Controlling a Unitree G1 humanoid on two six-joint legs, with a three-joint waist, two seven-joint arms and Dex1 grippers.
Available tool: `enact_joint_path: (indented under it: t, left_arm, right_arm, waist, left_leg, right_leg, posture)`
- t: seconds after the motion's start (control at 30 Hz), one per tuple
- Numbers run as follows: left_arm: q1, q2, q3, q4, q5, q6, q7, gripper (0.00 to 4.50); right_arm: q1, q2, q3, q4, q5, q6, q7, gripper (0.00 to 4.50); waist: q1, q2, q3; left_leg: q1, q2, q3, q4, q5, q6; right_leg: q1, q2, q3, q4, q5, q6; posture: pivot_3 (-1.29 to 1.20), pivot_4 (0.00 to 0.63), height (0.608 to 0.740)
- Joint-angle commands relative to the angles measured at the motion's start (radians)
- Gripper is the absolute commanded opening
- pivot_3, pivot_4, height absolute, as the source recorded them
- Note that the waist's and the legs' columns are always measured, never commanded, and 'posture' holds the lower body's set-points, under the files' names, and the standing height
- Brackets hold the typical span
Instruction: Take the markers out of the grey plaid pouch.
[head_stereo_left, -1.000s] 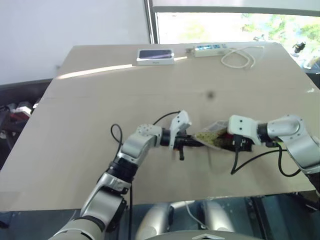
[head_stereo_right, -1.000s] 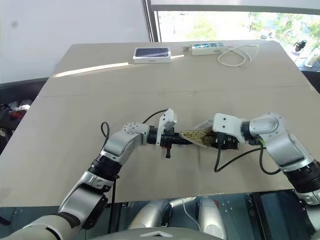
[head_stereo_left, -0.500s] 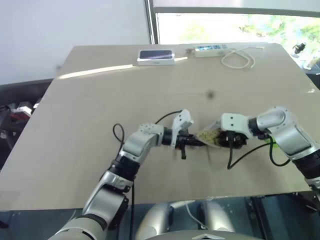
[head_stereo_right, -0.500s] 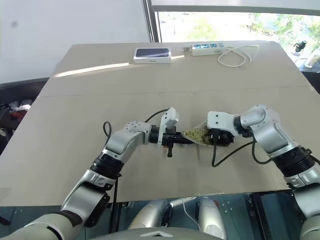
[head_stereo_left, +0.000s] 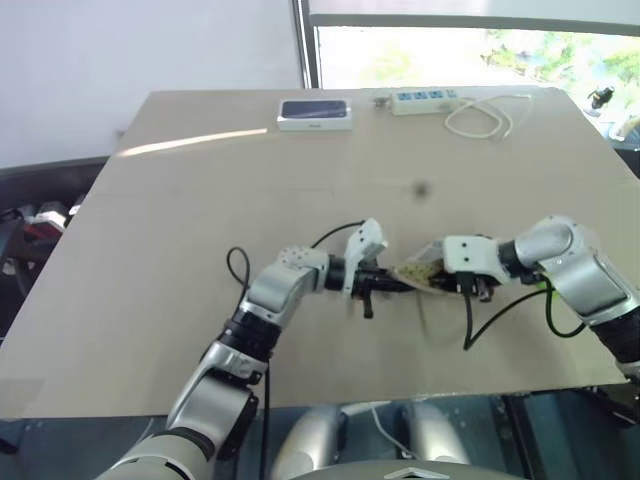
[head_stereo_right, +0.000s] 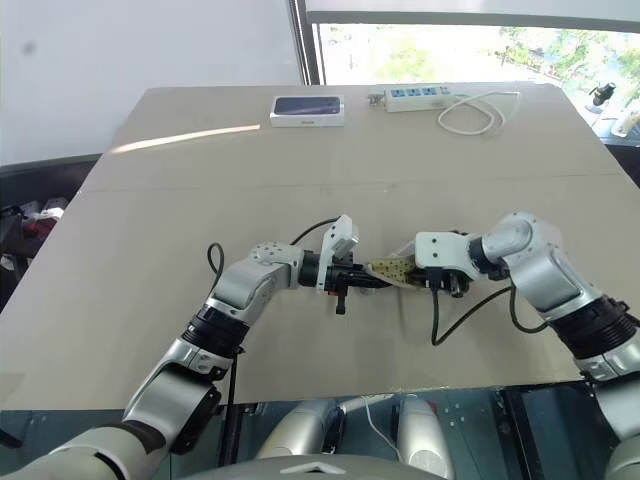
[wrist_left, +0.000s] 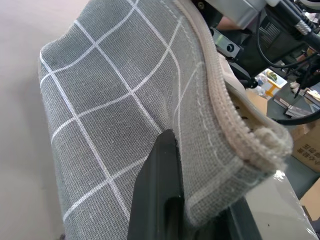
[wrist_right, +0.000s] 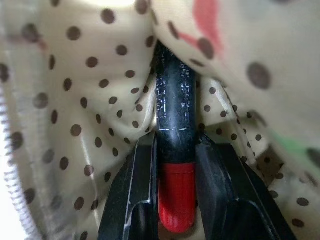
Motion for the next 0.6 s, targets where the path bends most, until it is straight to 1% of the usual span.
enact_joint_path:
  t: [0.03,0.2,0.37,0.5,0.6]
  left_arm:
    - [-0.046,-0.025,0.043,-0.011,0.005,-0.061,0.044,0.00]
    - [-0.038,0.012,0.016,-0.007,0.062,-0.139,0.045,0.00]
    - [-0.019,0.038,0.001,-0.038,0.085,-0.162,0.043,0.00]
    - [-0.007,0.042,-0.008,-0.084,0.088,-0.148,0.045,0.00]
    - [-0.009,0.037,-0.007,-0.095,0.084,-0.137,0.051,0.00]
  right_arm:
    - [0.016,-0.006,-0.034,-0.114,0.006,0.078,-0.013,0.58]
    - [0.045,-0.016,-0.113,-0.223,0.035,0.181,-0.056,0.58]
    - [0.071,-0.045,-0.170,-0.319,0.046,0.259,-0.094,0.58]
    - [0.068,-0.089,-0.164,-0.387,0.007,0.262,-0.131,0.58]
    - [0.061,-0.093,-0.156,-0.452,0.019,0.299,-0.137,0.58]
  waist:
    - [-0.001,0.000,0.000]
    - [-0.003,0.000,0.000]
    - [-0.002,0.000,0.001]
    - [-0.002,0.001,0.001]
    - [-0.002,0.001,0.001]
  left_leg:
    - [0.000,0.000,0.000,0.000,0.000,0.000]
    - [-0.001,0.000,0.000,-0.001,0.000,0.000]
    - [-0.002,0.000,0.000,-0.001,0.000,0.000]
    - [-0.004,0.000,0.000,-0.001,0.000,0.000]
    - [-0.005,0.000,-0.001,0.000,0.000,0.000]
  right_leg:
    - [0.000,0.000,0.000,0.000,0.000,0.000]
    - [-0.001,0.000,0.000,0.000,0.000,0.000]
    - [-0.002,0.000,0.000,0.000,0.000,0.000]
    - [-0.004,0.000,0.000,-0.001,0.000,0.000]
    - [-0.005,0.000,-0.001,0.000,0.000,0.000]
  posture:
    - [0.00,0.150,0.740]
    - [0.00,0.150,0.740]
    - [0.00,0.150,0.740]
    - [0.00,0.150,0.740]
    - [0.00,0.150,0.740]
